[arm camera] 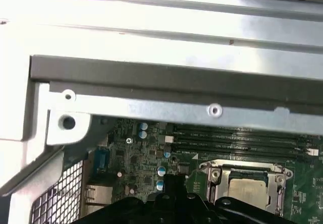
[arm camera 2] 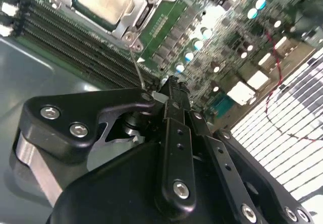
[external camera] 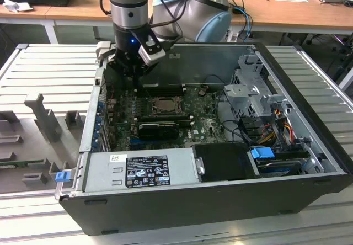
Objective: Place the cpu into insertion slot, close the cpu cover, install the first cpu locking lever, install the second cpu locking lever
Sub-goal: 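Install the first cpu locking lever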
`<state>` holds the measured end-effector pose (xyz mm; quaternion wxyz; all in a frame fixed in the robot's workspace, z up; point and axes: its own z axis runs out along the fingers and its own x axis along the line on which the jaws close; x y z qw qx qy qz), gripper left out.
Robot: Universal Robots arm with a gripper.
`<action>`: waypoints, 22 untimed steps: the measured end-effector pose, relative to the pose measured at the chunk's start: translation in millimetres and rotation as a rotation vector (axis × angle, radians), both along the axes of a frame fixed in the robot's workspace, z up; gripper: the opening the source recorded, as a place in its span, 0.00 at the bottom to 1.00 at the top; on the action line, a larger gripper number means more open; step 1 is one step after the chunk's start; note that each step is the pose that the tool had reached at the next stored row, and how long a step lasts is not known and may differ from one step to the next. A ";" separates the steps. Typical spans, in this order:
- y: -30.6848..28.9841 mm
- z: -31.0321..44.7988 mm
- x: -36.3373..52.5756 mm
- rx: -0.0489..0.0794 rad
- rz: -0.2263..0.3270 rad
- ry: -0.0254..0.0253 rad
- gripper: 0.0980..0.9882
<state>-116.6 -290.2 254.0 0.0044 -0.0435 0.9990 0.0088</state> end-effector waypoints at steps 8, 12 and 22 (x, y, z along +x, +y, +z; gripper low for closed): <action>6.1 -0.7 28.1 0.000 0.000 0.0061 0.01; 8.3 -1.2 46.3 0.000 0.000 0.0094 0.01; 7.8 -15.6 63.8 0.032 0.000 0.0117 0.01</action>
